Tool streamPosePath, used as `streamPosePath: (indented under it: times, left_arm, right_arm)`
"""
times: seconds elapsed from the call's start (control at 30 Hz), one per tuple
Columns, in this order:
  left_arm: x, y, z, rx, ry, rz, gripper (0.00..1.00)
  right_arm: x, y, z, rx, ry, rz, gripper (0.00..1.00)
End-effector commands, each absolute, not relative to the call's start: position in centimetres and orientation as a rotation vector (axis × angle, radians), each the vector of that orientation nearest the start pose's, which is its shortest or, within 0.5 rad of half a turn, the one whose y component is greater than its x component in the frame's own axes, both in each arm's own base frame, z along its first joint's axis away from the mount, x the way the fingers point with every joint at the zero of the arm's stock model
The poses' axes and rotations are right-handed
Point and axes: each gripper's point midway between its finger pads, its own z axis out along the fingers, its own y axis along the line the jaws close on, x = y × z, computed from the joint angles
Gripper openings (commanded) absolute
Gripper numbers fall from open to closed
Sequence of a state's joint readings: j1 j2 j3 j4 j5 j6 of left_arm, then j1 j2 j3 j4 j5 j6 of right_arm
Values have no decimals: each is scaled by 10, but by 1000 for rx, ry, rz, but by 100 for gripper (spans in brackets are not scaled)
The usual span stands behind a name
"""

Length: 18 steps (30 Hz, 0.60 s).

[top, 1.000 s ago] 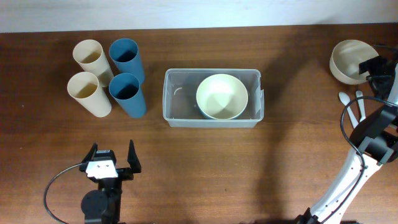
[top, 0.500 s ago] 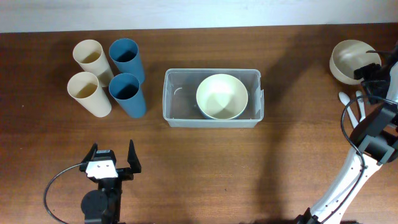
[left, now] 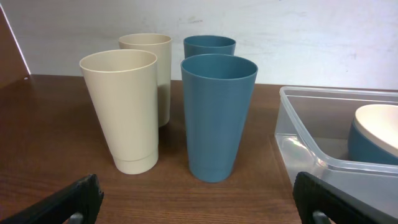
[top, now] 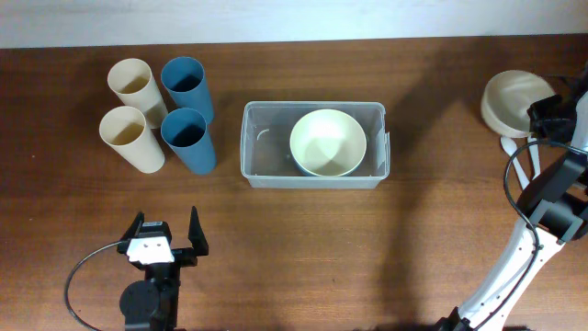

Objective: Pack container
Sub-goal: 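Move the right gripper to the rim of the other beige bowl, then lift the second beige bowl and lower it into the stacked bowls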

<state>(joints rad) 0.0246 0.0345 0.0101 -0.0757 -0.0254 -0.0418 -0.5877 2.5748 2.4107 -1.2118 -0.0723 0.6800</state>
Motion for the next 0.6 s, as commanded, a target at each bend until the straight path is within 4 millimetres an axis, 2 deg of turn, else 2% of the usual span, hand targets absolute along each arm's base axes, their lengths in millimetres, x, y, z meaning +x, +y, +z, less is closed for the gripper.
streamPosePath:
  times: [0.0,0.07,0.13,0.27,0.33,0.37,0.43,0.5,0.53,0.57]
  left_arm:
    - [247,7,150,-54,1678,1,100]
    - [247,7,150,-54,1678,1,100]
    - [247,7,150,-54,1678,1,100]
    - [247,7,150,-54,1678,1,100]
    - [247,7,150,-54,1678,1,100]
    - [247,7,150,-54,1678,1,100]
    - [247,7,150,-54,1678,1,100]
    - [247,7,150,-54,1678,1,100]
    - [247,7,150,-54,1678,1,100]
    - [247,7,150,-54,1678,1,100]
  right_arm:
    - [464,-275,28,1703,2423,244,4]
    - [472,-269,38,1649,2428,317,4]
    - [481,-264,62,1592,2404,392,4]
    - [492,-260,125,1474,2340,444,4]
    - [493,-251,176,1382,2295,468,4]
    - [492,-237,217,1282,2272,508,4]
    - [486,-214,258,1171,2259,565,4]
    - [477,-188,289,1067,2265,609,4]
    - [463,-157,318,959,2282,631,4]
    - [457,-144,329,912,2293,631,4]
